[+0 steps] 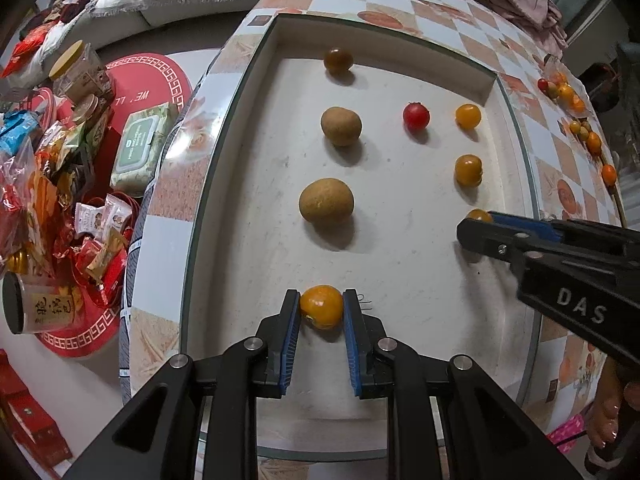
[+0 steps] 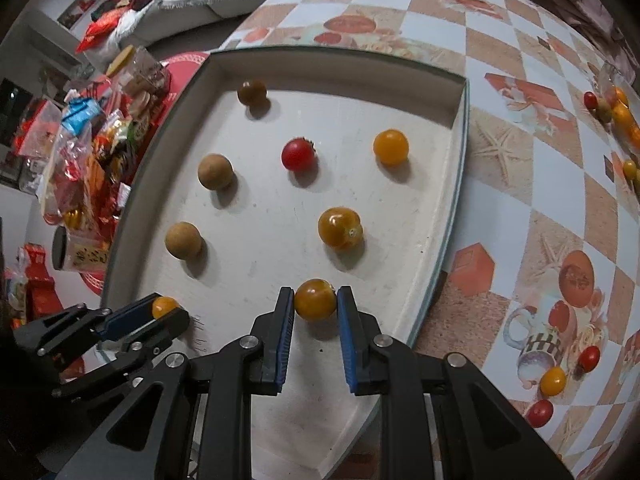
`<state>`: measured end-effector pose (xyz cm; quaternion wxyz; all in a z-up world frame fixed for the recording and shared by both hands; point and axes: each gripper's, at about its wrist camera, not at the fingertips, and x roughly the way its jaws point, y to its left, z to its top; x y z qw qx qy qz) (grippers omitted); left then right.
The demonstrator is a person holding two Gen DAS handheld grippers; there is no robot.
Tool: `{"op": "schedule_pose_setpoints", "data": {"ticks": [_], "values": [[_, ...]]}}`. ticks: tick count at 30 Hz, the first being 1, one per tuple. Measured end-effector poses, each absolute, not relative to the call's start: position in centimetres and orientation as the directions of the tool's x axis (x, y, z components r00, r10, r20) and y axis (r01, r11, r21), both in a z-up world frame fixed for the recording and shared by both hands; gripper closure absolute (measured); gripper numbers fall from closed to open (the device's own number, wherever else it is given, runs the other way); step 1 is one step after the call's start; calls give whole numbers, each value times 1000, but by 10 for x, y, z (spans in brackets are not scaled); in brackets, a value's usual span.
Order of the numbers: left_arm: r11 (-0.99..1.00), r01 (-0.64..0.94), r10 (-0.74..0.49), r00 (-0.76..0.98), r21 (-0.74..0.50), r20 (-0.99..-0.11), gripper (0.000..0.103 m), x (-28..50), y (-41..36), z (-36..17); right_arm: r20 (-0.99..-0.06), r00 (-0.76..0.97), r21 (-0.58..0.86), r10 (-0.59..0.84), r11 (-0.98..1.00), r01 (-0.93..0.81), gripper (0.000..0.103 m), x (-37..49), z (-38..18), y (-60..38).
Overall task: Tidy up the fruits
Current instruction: 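Carry both yellow tomatoes to the white tray and open both tools, then return to the table and grasp a red tomato with each tool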
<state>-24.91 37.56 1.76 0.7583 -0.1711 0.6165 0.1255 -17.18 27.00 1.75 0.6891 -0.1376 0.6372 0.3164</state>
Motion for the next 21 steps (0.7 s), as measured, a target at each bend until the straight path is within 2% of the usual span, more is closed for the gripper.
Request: {"op": "schedule_pose_setpoints", "data": {"ticks": [8, 9, 10, 11, 13, 15, 16, 19, 21], "values": [[920, -383, -8, 197, -84, -980, 78, -247, 373, 16, -971, 0, 185, 240, 749, -636, 79, -176, 14, 276], [922, -379, -9, 195, -84, -981, 66, -246, 372, 15, -971, -1, 185, 240, 747, -639, 78, -176, 14, 277], [924, -377, 8, 182, -62, -983, 34, -245, 371, 15, -970, -2, 188, 242, 746, -638, 78, -176, 15, 276], [923, -383, 39, 179, -33, -983, 22, -246, 370, 16, -968, -7, 197, 249, 746, -636, 77, -175, 15, 275], [927, -374, 87, 197, 7, -976, 19, -248, 368, 20, -963, -22, 221, 267, 745, -630, 72, -174, 14, 276], [931, -366, 75, 179, 4, -981, 19, -249, 367, 16, -962, -21, 225, 272, 748, -624, 57, -173, 15, 276], [931, -365, 74, 171, 6, -982, 19, -250, 367, 15, -960, -22, 232, 279, 749, -621, 53, -173, 16, 274], [934, -356, 75, 164, 12, -984, 19, -253, 366, 16, -948, -29, 269, 316, 752, -601, 47, -171, 23, 269], [938, -347, 80, 164, 18, -983, 19, -253, 363, 20, -940, -24, 290, 341, 756, -587, 33, -169, 31, 265]]}}
